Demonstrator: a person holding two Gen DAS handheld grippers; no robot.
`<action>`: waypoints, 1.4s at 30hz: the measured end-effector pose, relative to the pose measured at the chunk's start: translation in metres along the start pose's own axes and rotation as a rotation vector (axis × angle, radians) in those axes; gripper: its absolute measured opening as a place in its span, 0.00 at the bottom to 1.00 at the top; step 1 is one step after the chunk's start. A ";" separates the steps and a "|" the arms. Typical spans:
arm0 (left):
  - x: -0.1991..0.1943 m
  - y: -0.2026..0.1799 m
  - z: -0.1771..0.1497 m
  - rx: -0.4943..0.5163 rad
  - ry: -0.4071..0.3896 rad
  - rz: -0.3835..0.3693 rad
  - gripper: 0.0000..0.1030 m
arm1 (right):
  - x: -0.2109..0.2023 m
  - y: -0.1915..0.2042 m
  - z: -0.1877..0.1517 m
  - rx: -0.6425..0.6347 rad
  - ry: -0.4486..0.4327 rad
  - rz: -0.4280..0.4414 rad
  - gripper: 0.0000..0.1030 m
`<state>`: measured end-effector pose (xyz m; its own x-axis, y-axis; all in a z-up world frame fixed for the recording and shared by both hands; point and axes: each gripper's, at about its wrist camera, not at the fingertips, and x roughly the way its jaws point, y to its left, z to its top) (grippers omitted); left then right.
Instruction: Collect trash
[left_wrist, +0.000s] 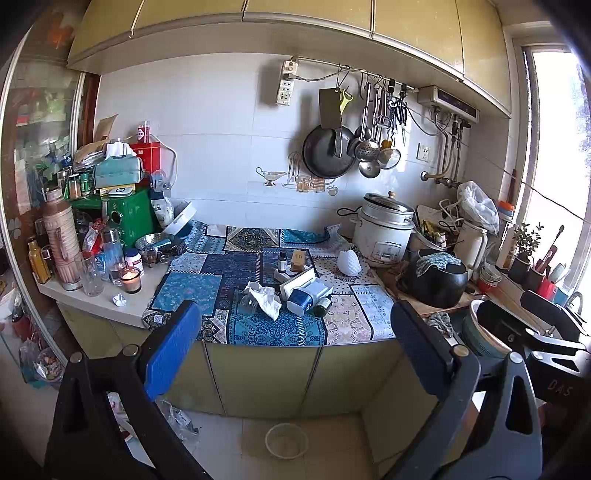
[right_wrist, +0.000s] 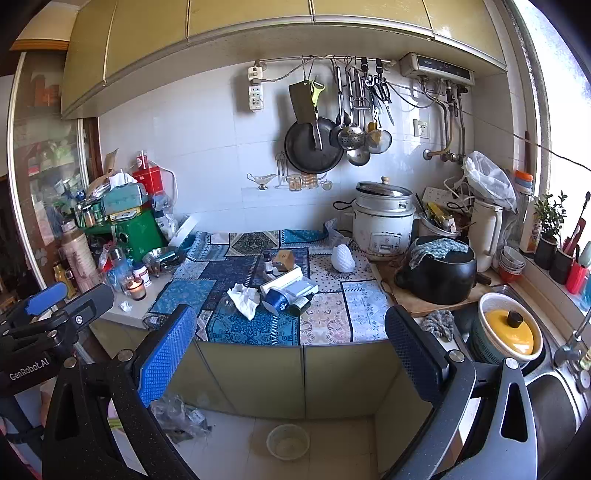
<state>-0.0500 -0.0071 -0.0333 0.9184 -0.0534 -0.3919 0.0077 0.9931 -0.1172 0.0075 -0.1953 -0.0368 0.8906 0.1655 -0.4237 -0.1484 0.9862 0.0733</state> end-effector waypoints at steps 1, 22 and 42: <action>0.000 0.000 -0.001 0.006 0.002 -0.002 1.00 | -0.001 0.000 -0.001 0.002 0.001 -0.002 0.99; 0.001 0.004 0.002 -0.007 0.000 -0.014 1.00 | -0.002 0.005 -0.001 -0.007 -0.011 -0.014 0.98; 0.016 0.010 0.001 -0.004 0.011 -0.028 1.00 | 0.010 0.005 0.001 0.001 -0.006 -0.021 0.99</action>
<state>-0.0347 0.0020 -0.0401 0.9137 -0.0821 -0.3981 0.0314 0.9907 -0.1322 0.0157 -0.1883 -0.0392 0.8959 0.1452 -0.4198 -0.1296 0.9894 0.0655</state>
